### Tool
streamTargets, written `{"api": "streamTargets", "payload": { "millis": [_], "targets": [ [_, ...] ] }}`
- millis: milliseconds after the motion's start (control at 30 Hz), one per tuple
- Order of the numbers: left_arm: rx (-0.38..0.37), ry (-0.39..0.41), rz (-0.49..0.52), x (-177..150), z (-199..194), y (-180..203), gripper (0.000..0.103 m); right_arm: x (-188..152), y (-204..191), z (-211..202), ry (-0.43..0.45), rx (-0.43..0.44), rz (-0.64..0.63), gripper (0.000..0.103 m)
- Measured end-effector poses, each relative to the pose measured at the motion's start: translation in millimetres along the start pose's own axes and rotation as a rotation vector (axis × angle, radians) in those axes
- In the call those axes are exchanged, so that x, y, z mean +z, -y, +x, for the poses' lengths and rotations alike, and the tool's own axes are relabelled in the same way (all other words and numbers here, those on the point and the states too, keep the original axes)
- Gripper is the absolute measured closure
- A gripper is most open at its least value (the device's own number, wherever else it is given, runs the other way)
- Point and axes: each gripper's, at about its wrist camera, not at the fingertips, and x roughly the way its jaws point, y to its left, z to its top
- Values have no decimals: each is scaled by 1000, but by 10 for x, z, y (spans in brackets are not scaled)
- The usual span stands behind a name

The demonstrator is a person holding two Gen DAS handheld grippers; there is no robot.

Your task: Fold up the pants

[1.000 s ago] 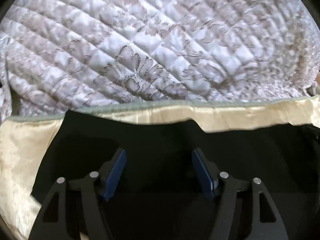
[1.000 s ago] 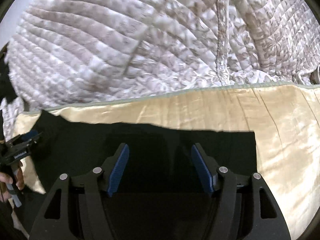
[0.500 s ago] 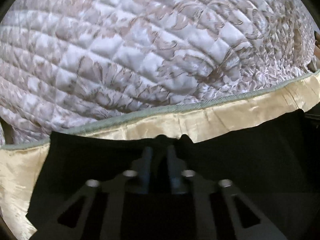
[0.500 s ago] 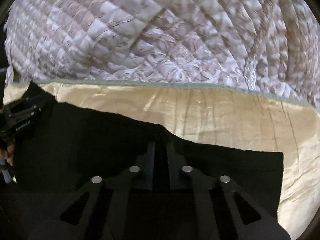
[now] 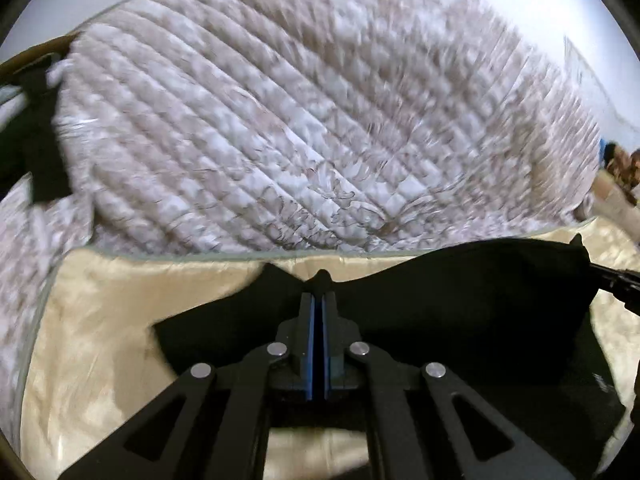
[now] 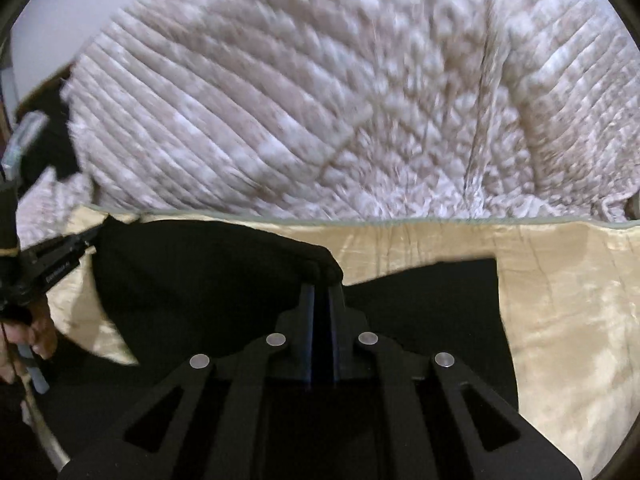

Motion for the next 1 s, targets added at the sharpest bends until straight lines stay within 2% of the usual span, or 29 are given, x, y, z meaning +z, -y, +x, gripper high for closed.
{"api": "streamTargets", "payload": {
  "millis": [100, 200, 300, 367, 467, 500, 533, 600, 633, 667, 700, 800, 867, 933, 1000],
  "targets": [
    [-31, 11, -47, -278, -389, -79, 99, -270, -149, -490, 56, 9, 3, 98],
    [-48, -18, -83, -706, -697, -122, 99, -731, -227, -815, 54, 19, 38, 98],
    [-62, -97, -110, -1170, -857, -92, 99, -1270, -236, -943, -12, 14, 98, 98],
    [-50, -167, -110, -1425, -868, -61, 98, -1608, -220, -925, -89, 22, 155, 98],
    [-30, -235, -119, -1641, -875, -62, 97, -1934, -167, -834, -183, 9, 208, 94],
    [-31, -239, -123, -1670, -913, -71, 95, -1975, -136, -853, -189, 27, 233, 94],
    [-30, -236, -123, -1680, -957, -78, 95, -1996, -98, -883, -186, 39, 254, 88],
    [-25, -217, -122, -1630, -1038, -90, 95, -2033, -43, -952, -171, 42, 284, 71],
    [-27, -204, -117, -1605, -1071, -93, 94, -2052, 2, -991, -159, 41, 307, 57],
    [-27, -188, -111, -1554, -1099, -89, 89, -2070, 21, -1011, -152, 42, 323, 50],
    [-26, -173, -105, -1508, -1113, -80, 77, -2094, 56, -1035, -142, 48, 349, 49],
    [-26, -142, -85, -1352, -1045, -42, 56, -2125, 216, -1109, -90, 74, 450, 49],
    [-37, -157, -50, -1282, -921, 38, 52, -2099, 328, -1136, -57, 76, 504, 48],
    [-43, -172, -6, -1237, -744, 154, 51, -2097, 448, -1146, -30, 95, 575, 48],
    [-18, -187, 42, -1227, -561, 262, 51, -2125, 525, -1159, -14, 121, 633, 48]
  ]
}}
